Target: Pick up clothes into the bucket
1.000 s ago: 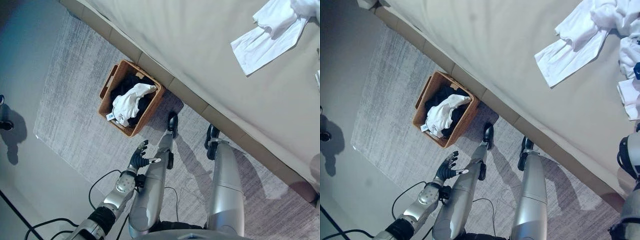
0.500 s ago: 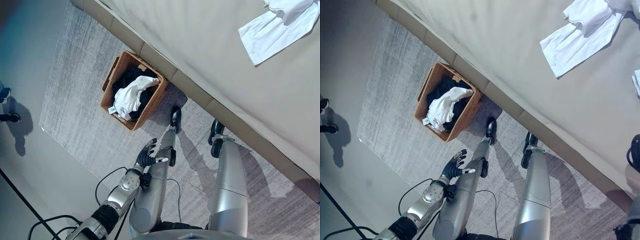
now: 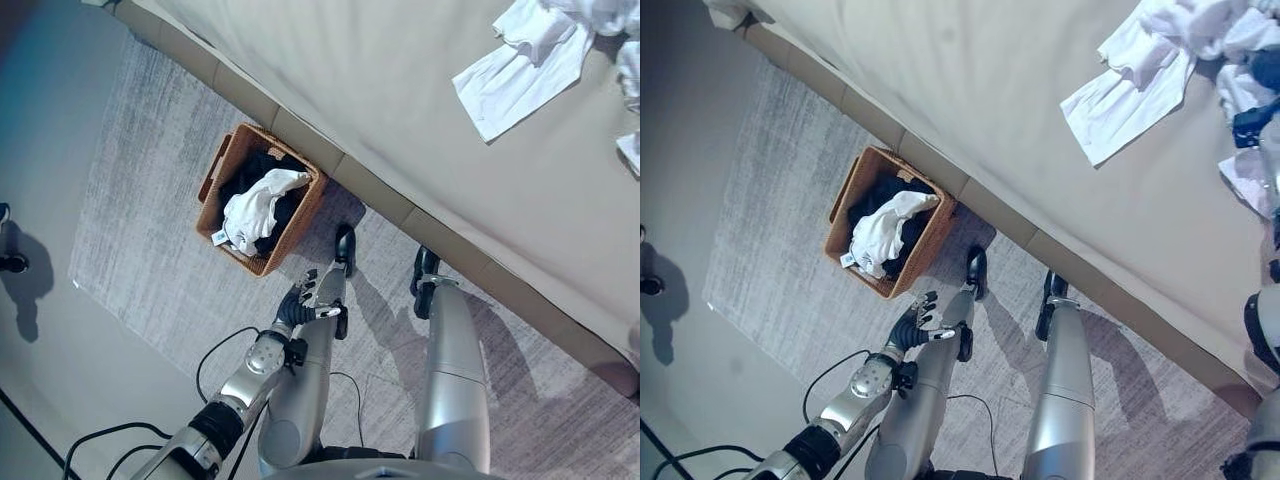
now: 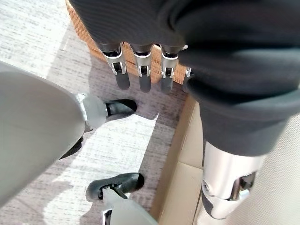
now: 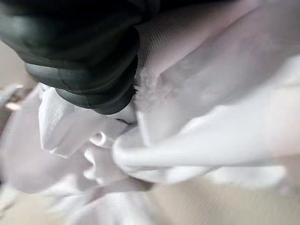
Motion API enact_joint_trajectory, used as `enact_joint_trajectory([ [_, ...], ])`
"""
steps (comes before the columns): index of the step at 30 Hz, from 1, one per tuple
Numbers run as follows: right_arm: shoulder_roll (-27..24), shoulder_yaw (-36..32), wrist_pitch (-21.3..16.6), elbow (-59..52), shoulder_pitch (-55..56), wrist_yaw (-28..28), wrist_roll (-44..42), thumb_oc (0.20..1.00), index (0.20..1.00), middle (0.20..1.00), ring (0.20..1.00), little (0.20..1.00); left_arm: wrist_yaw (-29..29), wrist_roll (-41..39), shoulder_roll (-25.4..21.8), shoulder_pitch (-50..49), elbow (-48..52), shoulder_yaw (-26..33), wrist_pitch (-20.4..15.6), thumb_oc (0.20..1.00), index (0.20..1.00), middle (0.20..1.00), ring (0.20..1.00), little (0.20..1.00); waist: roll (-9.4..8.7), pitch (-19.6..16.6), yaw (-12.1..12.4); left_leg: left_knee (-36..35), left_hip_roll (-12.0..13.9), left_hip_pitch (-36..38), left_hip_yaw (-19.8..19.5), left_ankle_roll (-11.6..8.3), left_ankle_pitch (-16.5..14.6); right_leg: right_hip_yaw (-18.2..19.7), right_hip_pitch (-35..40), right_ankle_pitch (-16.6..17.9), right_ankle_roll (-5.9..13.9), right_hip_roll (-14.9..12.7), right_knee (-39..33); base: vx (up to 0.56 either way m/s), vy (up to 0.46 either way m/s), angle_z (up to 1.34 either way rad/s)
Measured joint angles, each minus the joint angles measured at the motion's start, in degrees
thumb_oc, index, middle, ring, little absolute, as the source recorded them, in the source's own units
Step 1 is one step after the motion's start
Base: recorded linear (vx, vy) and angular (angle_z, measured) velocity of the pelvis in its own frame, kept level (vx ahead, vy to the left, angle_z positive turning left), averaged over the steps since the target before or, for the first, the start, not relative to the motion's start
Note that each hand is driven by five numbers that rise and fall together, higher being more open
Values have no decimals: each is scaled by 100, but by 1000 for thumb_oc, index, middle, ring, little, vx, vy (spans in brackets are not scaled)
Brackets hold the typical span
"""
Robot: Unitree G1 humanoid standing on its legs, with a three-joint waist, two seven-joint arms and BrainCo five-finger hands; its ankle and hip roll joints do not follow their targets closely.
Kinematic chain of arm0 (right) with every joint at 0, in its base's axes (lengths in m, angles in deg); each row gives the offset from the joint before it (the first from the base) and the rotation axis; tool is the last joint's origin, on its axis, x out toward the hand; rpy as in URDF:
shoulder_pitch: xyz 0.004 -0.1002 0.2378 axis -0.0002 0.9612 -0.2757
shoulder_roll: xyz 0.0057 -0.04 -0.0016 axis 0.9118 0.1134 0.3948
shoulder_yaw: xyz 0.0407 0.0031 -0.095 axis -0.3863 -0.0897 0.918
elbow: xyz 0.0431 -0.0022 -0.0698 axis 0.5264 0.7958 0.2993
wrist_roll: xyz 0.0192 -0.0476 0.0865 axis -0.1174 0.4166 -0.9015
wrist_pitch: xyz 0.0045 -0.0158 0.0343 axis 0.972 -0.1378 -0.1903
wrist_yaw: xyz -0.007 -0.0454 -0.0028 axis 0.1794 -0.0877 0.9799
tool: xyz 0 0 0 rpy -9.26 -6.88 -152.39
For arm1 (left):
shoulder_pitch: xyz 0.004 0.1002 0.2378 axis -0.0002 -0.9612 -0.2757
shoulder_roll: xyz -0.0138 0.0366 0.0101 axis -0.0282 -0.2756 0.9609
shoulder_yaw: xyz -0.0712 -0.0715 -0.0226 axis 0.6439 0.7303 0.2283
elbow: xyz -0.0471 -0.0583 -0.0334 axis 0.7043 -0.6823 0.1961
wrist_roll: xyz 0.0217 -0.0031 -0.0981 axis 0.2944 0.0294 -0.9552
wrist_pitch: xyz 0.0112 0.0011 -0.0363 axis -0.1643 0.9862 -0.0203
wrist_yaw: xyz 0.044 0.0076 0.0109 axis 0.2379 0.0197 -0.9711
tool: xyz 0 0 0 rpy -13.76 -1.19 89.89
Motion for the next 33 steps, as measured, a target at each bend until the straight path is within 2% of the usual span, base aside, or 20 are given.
enact_joint_trajectory([
  [2, 56, -2, -153, -579, 181, -52, -27, 200, 200, 200, 200, 200, -27, 1, -105, -4, -84, 85, -15, 1000, 1000, 1000, 1000, 1000, -173, -27, -85, 162, 25, 5, 57, 24, -101, 35, 118, 154, 38, 65, -164, -102, 130, -22],
  [3, 60, -2, -197, -642, 196, -85, -28, 200, 200, 200, 200, 200, -43, 1, -108, 0, -103, 139, -22, 1000, 1000, 1000, 1000, 1000, -213, -26, -86, 214, 58, 20, 66, 38, -222, 50, 171, 59, 112, 86, -208, -26, 127, -26],
  [4, 45, -67, -253, -756, 240, -183, -32, 200, 200, 200, 200, 200, -72, 2, -127, 49, -171, 212, -58, 1000, 1000, 1000, 1000, 1000, -306, -13, -101, 311, 52, 19, 120, 54, -242, 80, 242, 196, 119, 134, -325, -22, 134, -23],
  [5, 46, -156, -267, -857, 293, -243, -33, 200, 200, 200, 200, 200, -86, 3, -160, 50, -165, 246, -65, 1000, 1000, 1000, 1000, 1000, -345, -2, -81, 358, 88, 21, 132, 75, -273, 82, 284, 202, 122, 150, -376, -5, 137, -25],
  [7, 97, -572, -338, -1168, 569, -522, -35, 200, 200, 200, 200, 200, -95, 13, -314, 82, -238, 388, -60, 1000, 1000, 1000, 1000, 1000, -569, 109, -147, 486, 62, 319, 217, 143, -342, 163, 695, 309, 122, 170, -540, 3, 121, -17],
  [14, 234, -1293, -572, -1932, 1335, -772, -36, 200, 200, 200, 200, 200, -107, 5, -677, 108, -130, 703, -109, 1000, 1000, 1000, 1000, 1000, -723, 100, -214, 255, 60, 1887, 378, 319, -623, 215, 2496, 416, 254, 177, -1394, 35, 106, -12],
  [16, 244, -1438, -576, -2050, 1487, -764, -37, 200, 200, 200, 200, 200, -77, -24, -752, 153, 67, 981, -86, 1000, 1000, 1000, 1000, 1000, -737, 102, -208, 37, 62, 2380, 428, 333, -608, 229, 3046, 539, 327, 199, -1745, 110, 74, -14],
  [17, 284, -1527, -603, -2222, 1689, -761, -36, 200, 200, 200, 200, 200, -86, -58, -829, 175, 347, 1151, -136, 1000, 1000, 1000, 1000, 1000, -812, 33, -216, -92, 54, 2664, 469, 349, -666, 244, 3291, 546, 329, 171, -1884, 122, 66, -11],
  [21, 468, -1754, -588, -2324, 1786, -619, -36, 200, 200, 200, 200, 200, -68, -172, -1032, 643, 622, 1358, -162, 1000, 1000, 1000, 1000, 1000, -958, -109, -227, -252, 59, 3063, 529, 338, -660, 240, 3788, 707, 409, 217, -2269, 103, 43, -9],
  [24, 715, -1962, -514, -2569, 2152, -440, -27, 200, 200, 200, 200, 200, -30, -228, -1123, 950, 878, 1365, -176, 1000, 1000, 1000, 1000, 1000, -1012, -377, -217, -476, 86, 3411, 565, 345, -654, 236, 4149, 802, 446, 228, -2611, 79, 31, -10],
  [28, 899, -1954, -359, -2671, 2330, -159, 106, 200, 200, 200, 200, 200, 91, -290, -1177, 1528, 1230, 1308, -164, 1000, 1000, 1000, 1000, 1000, -1024, -684, -228, -650, 130, 3746, 661, 356, -642, 238, 4615, 983, 524, 288, -3041, 76, 27, -10],
  [30, 914, -1960, -260, -2755, 2417, -70, 144, 200, 200, 200, 200, 200, 187, -404, -1214, 1857, 1322, 1190, -149, 1000, 1000, 1000, 1000, 1000, -1028, -720, -223, -714, 136, 3960, 663, 357, -648, 227, 4875, 1005, 531, 314, -3186, 87, 12, -2],
  [33, 930, -1936, -205, -2836, 2523, 75, 269, 200, 200, 200, 200, 200, 293, -441, -1248, 2318, 1354, 930, -134, 1000, 1000, 1000, 1000, 1000, -1029, -1001, -254, -827, 139, 4144, 662, 349, -663, 221, 5075, 1004, 533, 327, -3350, 83, 6, -2],
])
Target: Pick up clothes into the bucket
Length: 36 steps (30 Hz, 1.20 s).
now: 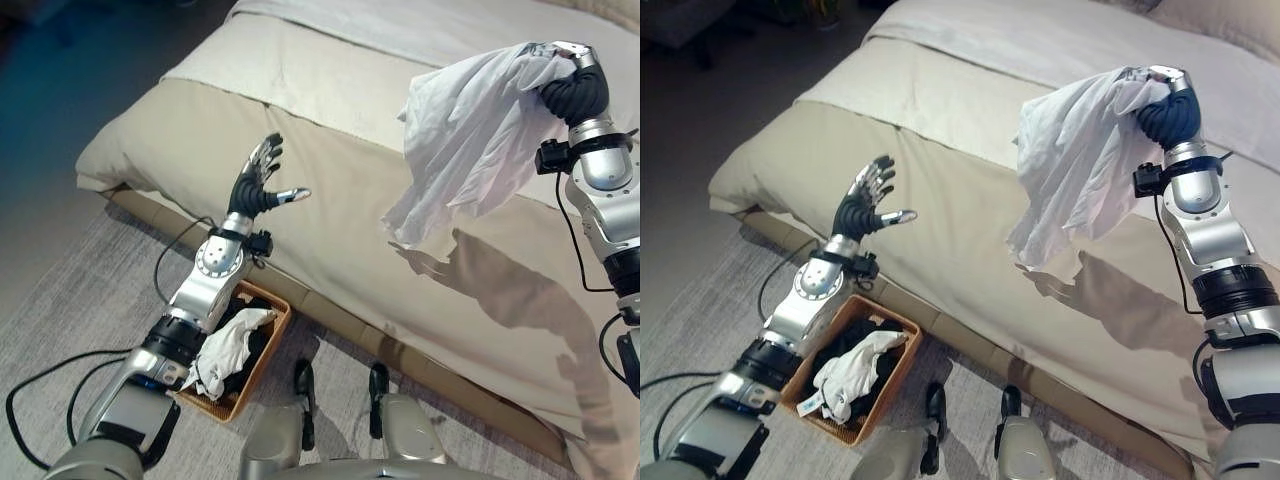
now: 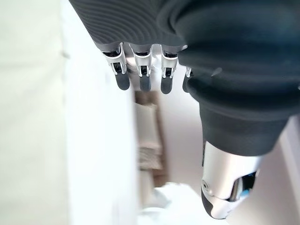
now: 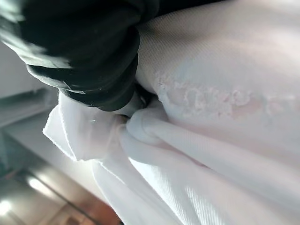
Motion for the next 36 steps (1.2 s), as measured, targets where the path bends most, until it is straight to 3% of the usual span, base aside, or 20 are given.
enact_joint_trajectory([
  [3, 4, 121, 169, -145, 1, 183, 42, 200, 200, 200, 200, 200, 132, -5, -139, 552, -21, -496, 165, 1000, 1000, 1000, 1000, 1000, -2, -80, -107, -103, 27, 308, -11, -27, -23, -35, 378, 10, 11, 16, -209, 103, -5, 2],
  [7, 10, 460, 225, -477, 26, 426, 72, 200, 200, 200, 200, 200, 268, -5, -96, 763, -34, -741, 216, 1000, 1000, 1000, 1000, 1000, -2, -480, -245, -261, 68, 604, -2, -73, -59, -30, 731, 46, 21, 72, -520, 58, -14, -4],
  [15, -83, 1068, 341, -1355, 26, 829, 305, 200, 200, 200, 200, 200, 281, 19, 310, 1016, -397, -842, 376, 1000, 1000, 1000, 1000, 1000, 57, -1065, -314, -408, 149, 890, -5, -107, -85, -59, 1072, 91, 0, 164, -853, 2, -2, 0],
  [29, -195, 1446, 335, -2619, 25, 1370, 382, 200, 200, 200, 200, 200, 218, 297, 786, 1045, -914, -878, 576, 1000, 1000, 1000, 1000, 1000, 87, -1275, -292, -434, 187, 1048, -2, -112, -89, -63, 1225, 104, -19, 205, -879, 0, 0, 0],
  [36, -206, 1503, 333, -2834, 26, 1465, 376, 200, 200, 200, 200, 200, 435, 147, 774, 1151, -890, -1291, 620, 1000, 1000, 1000, 1000, 1000, 97, -1293, -296, -431, 188, 1071, -5, -112, -88, -69, 1260, 104, -19, 203, -880, 0, 0, 0],
])
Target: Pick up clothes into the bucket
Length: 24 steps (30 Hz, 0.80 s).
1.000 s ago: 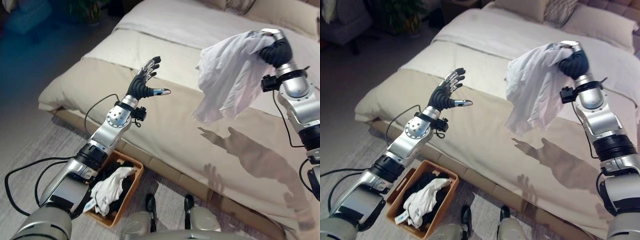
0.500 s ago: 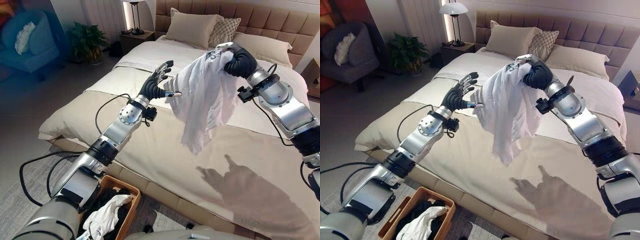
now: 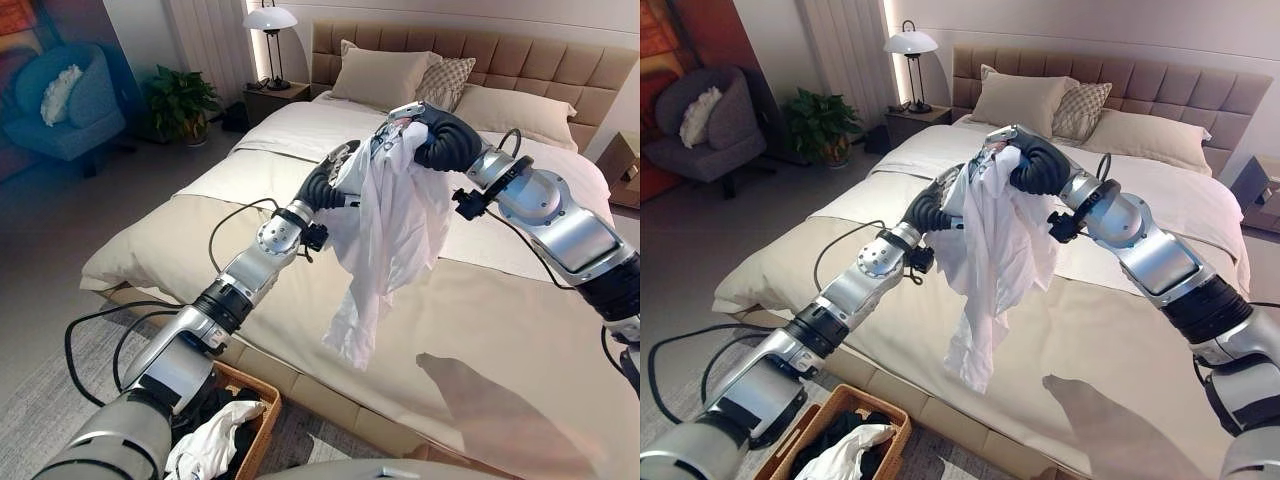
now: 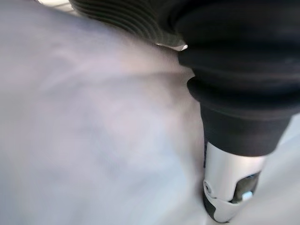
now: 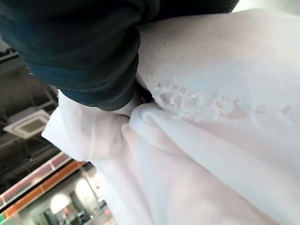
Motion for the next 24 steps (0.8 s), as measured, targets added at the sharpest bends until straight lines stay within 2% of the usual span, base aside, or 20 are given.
enact_joint_trajectory([
  [2, -5, -1, 0, -74, 0, 44, -6, 200, 200, 200, 200, 200, 311, -567, -114, 121, 144, -369, 118, 1000, 1000, 1000, 1000, 1000, 11, -7, -6, 0, -1, 1, -6, 0, 1, -13, 12, 0, 0, -3, -5, 6, 7, 2],
  [3, -11, -1, -2, -128, 0, 63, -10, 200, 200, 200, 200, 200, 491, -849, -316, 180, 409, -653, 198, 1000, 1000, 1000, 1000, 1000, 23, -14, -14, -1, 0, 0, -8, 0, 1, -23, 21, 0, 0, -3, -7, 0, 0, 0],
  [6, -28, 0, -2, -162, 0, 72, -90, 200, 200, 200, 200, 200, 807, -1323, -553, 307, 677, -1040, 327, 1000, 1000, 1000, 1000, 1000, 66, -47, -18, 0, -8, 14, -24, 0, 2, -51, 82, 8, -9, -11, -52, 2, 10, 5],
  [7, -42, -1, -1, -162, 0, 87, -106, 200, 200, 200, 200, 200, 1093, -1644, -845, 573, 825, -1369, 499, 1000, 1000, 1000, 1000, 1000, 91, -63, -22, -1, -8, 36, -49, 0, 2, -86, 133, 13, -17, -10, -82, -3, 5, 8],
  [13, -84, 1, -5, -171, -1, 119, -157, 200, 200, 200, 200, 200, 1757, -2581, -1552, 1229, 1224, -2090, 923, 1000, 1000, 1000, 1000, 1000, 219, -145, -62, -6, -16, 94, -118, -5, -3, -147, 225, 11, -16, -12, -125, -5, 15, 6],
  [20, -82, 59, -25, 35, -5, 196, -164, 200, 200, 200, 200, 200, 2429, -3650, -1726, 1275, 1498, -2192, 1340, 1000, 1000, 1000, 1000, 1000, 273, -187, -172, -8, -20, 90, -165, -8, -5, -182, 229, 9, -16, -18, -112, -2, 8, 3],
  [24, -25, 68, -63, 270, -5, 196, -149, 200, 200, 200, 200, 200, 2524, -3970, -1698, 1138, 1530, -2181, 1382, 1000, 1000, 1000, 1000, 1000, 274, -209, -172, -8, -19, 81, -183, -7, -5, -200, 214, 4, -20, -20, -83, -24, 14, 1],
])
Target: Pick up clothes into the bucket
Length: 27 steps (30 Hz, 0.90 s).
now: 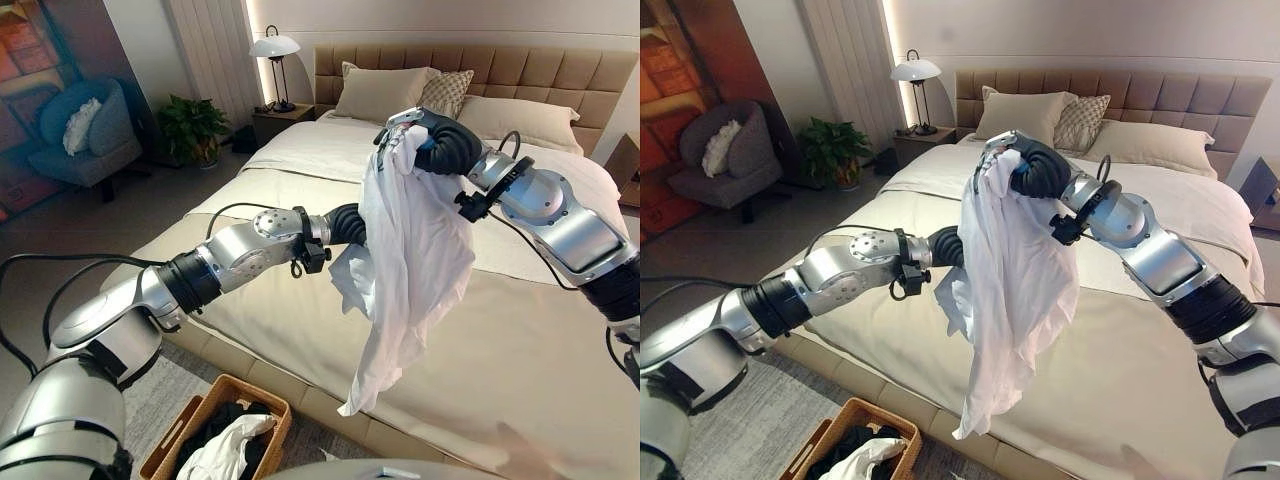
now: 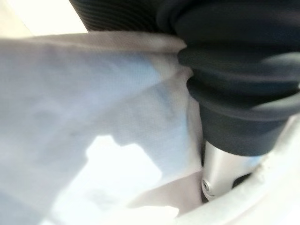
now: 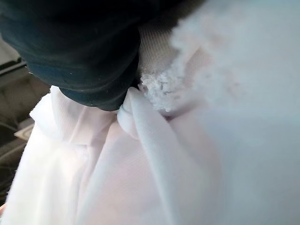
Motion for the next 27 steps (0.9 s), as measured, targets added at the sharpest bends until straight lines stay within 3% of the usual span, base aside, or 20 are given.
enact_joint_trajectory([
  [15, 559, 10, -2, 8, 2, 17, 227, 200, 200, 200, 200, 200, -30, -508, 1207, -1017, -6, 544, 145, 1000, 1000, 1000, 1000, 1000, -36, -123, -1, 1, -34, -83, -32, 7, 4, -27, -100, -38, 3, -35, 51, -3, 2, 1],
  [26, 1056, -34, -1, -138, 210, 290, -185, 200, 200, 200, 200, 200, -141, -508, 1673, -1530, -38, 946, 175, 1000, 1000, 1000, 1000, 1000, -38, -122, -48, 0, -26, -94, 15, 9, -8, 24, -142, -58, 29, -31, 59, 3, -1, -2],
  [27, 1086, -34, -1, -138, 211, 300, -185, 200, 200, 200, 200, 200, -157, -512, 1721, -1592, -48, 985, 173, 507, 507, 507, 507, 507, -37, -122, -47, 0, -26, -94, 18, 12, -12, 39, -149, -58, 29, -30, 59, 9, -3, -9],
])
